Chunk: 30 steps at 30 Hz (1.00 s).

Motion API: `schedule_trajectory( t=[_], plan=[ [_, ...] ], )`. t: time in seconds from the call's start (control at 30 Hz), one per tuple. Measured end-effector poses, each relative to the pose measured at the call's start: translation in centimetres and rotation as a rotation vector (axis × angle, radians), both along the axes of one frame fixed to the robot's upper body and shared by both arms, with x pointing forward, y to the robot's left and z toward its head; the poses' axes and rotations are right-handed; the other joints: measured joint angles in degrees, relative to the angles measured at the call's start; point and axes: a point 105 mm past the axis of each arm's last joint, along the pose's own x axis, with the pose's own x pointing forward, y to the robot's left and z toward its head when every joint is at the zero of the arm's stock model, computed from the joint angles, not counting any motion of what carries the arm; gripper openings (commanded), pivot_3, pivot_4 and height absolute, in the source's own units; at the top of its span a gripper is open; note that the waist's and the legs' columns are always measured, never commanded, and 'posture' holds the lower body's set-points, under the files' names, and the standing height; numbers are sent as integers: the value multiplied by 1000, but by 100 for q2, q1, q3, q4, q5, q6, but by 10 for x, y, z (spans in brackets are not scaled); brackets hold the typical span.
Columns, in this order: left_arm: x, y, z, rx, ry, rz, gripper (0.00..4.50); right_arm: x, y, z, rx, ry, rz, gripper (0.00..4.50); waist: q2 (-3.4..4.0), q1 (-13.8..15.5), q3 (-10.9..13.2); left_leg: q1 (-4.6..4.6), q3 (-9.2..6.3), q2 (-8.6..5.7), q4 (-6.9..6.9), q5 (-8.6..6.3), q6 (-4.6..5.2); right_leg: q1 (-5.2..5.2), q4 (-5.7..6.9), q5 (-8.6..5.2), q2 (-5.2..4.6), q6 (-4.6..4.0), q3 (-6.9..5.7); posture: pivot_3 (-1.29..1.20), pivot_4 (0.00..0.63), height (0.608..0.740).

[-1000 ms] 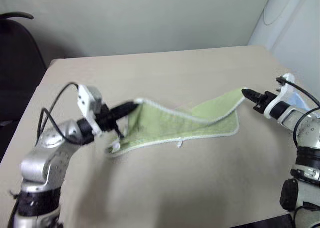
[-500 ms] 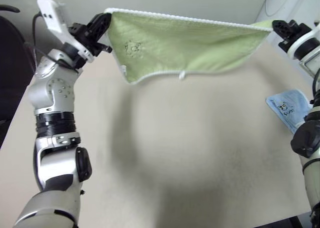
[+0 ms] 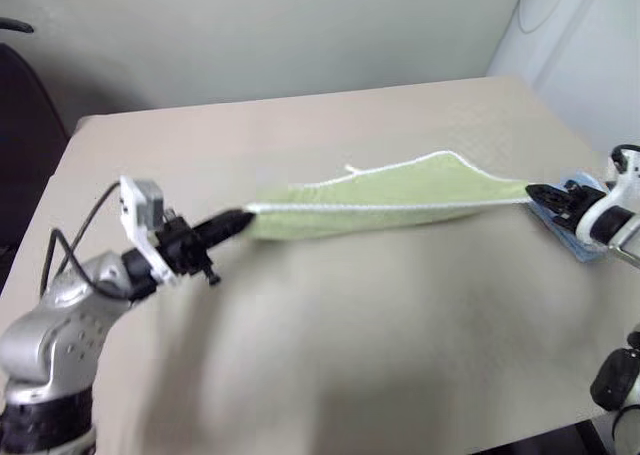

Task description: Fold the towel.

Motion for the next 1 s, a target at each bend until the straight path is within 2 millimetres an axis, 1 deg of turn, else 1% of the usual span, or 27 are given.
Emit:
schedule_trajectory(
  t=[0.07,0.13,0.17,0.23,0.37,0.43,0.53,0.63,0.77,0.87,0.93,1.0],
  plan=[
    [-11,-3,-15,26,51,-19,28,-4,-5,-1,6,14,-14,0,-12,0,7,86,-1,0,3,2,11,86,-6,-1,1,3,0,0,150,740],
    [-17,-5,-25,53,85,-27,28,-7,-7,-5,3,40,-17,0,-19,1,7,132,-6,-4,4,-1,16,138,-11,-19,2,38,1,0,150,740],
    [-20,-6,-28,59,94,-29,28,-8,-7,-7,2,51,-16,0,-20,1,7,139,-8,-10,6,-1,16,145,-12,-20,2,38,5,0,150,740],
    [-20,-5,-31,68,100,-19,28,-7,-6,-11,-6,68,-14,0,-19,4,6,138,-7,-22,12,-2,17,148,-12,10,-3,-2,14,0,150,740],
    [-15,-2,-34,40,98,21,28,0,2,-18,-10,92,-8,0,-18,31,2,121,-7,-28,20,-4,21,134,-9,12,-9,17,16,0,150,740],
    [-7,1,-32,4,93,59,28,6,7,-20,-8,102,-5,0,-18,36,2,112,-9,-29,9,-5,19,116,-9,7,-8,15,15,0,150,740],
    [4,4,-27,-37,79,94,28,18,14,-18,1,103,-8,0,-17,35,2,97,-10,-30,-2,-1,11,90,-9,5,-5,14,23,0,150,740],
    [20,8,-25,-105,89,144,28,36,19,-15,2,111,-33,0,-17,33,2,93,-10,-33,-3,-3,14,75,0,5,-4,15,39,0,150,740],
    [36,16,-28,-159,122,207,28,58,26,-18,-11,136,-51,0,-16,26,2,93,-10,-34,2,-4,17,67,5,14,-4,18,50,0,150,740],
    [47,20,-32,-179,152,242,28,75,34,-12,-34,127,-55,0,-16,25,2,90,-9,-35,1,-4,17,62,4,15,-4,18,55,0,150,740],
    [55,21,-36,-172,171,267,28,85,43,-8,-63,118,-43,0,-16,22,2,88,-10,-35,-2,-4,17,56,3,16,-3,17,59,0,150,740],
    [59,21,-40,-172,186,276,28,91,49,-8,-89,117,-34,0,-16,21,2,81,-10,-35,-4,-3,15,49,0,16,-3,17,61,0,150,740]
  ],
)
